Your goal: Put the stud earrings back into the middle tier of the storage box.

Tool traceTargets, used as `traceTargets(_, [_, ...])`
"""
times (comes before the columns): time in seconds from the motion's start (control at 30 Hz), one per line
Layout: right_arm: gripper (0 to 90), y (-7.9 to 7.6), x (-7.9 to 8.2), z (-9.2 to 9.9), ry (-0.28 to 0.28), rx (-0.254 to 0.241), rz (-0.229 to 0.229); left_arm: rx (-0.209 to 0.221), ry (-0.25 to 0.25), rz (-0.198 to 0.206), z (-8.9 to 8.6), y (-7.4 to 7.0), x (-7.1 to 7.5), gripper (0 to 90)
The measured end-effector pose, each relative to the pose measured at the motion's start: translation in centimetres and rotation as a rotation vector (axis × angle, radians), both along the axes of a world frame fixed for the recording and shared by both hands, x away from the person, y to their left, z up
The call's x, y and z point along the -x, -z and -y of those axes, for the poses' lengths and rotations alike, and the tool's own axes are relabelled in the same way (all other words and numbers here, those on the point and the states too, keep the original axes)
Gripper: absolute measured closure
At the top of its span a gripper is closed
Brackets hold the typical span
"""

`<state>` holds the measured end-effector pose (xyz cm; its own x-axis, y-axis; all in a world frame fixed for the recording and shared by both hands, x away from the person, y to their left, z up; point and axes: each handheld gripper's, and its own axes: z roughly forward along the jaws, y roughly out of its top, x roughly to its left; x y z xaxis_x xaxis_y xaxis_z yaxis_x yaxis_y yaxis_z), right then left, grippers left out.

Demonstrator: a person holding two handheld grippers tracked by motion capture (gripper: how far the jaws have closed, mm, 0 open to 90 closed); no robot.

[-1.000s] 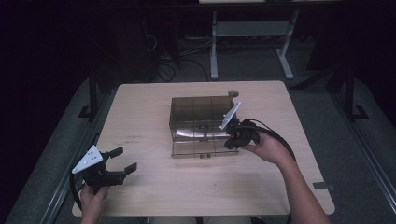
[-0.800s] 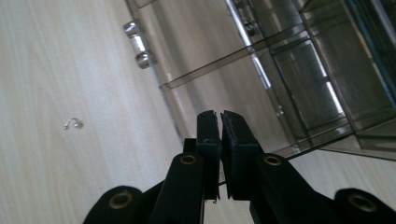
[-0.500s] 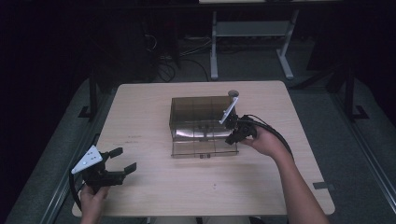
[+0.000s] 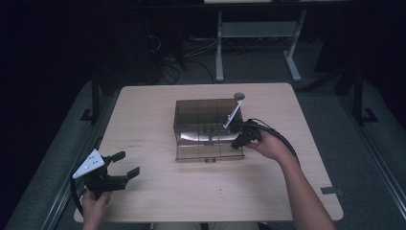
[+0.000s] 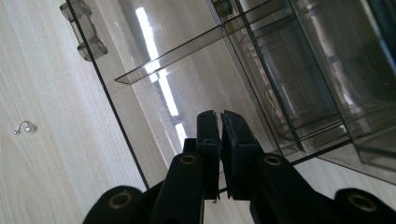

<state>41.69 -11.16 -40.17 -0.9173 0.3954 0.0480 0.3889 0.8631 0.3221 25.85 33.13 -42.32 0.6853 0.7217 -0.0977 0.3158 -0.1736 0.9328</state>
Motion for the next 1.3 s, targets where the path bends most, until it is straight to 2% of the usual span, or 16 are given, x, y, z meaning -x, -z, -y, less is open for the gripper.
traceTargets(0.3, [84.0,0.0,0.0,0.0,0.0,-0.002,0.007,-0.002,0.0,0.003,0.0,0.0,0.0,12.9])
traceTargets(0.5, [81.8,-1.1,0.8,0.3,-0.002,-0.032,0.021,0.0,0.0,-0.001,0.0,0.0,0.0,12.9])
traceTargets(0.57, [80.2,-1.9,1.5,0.6,-0.002,-0.063,0.03,-0.003,0.003,0.001,0.1,0.0,0.0,12.9])
traceTargets(0.77, [76.6,-2.8,3.0,0.6,-0.008,-0.093,0.033,-0.007,0.005,0.002,0.2,0.0,0.0,12.9])
traceTargets(0.83, [75.2,-3.2,3.8,0.5,-0.011,-0.109,0.042,-0.004,0.004,0.001,0.2,0.0,0.0,12.9])
traceTargets(0.9, [74.3,-3.5,4.7,0.3,-0.017,-0.104,0.053,-0.007,0.005,0.001,0.2,0.0,0.0,12.9])
traceTargets(0.93, [73.5,-3.8,5.6,0.2,-0.025,-0.117,0.057,-0.009,0.005,0.001,0.2,0.0,0.0,12.9])
traceTargets(1.13, [71.6,-3.4,7.5,-0.4,-0.049,-0.123,0.055,-0.008,0.007,0.0,0.3,0.0,0.0,12.9])
traceTargets(1.3, [71.0,-2.8,8.4,-0.9,-0.063,-0.126,0.045,-0.01,0.009,0.0,0.3,0.0,0.0,12.9])
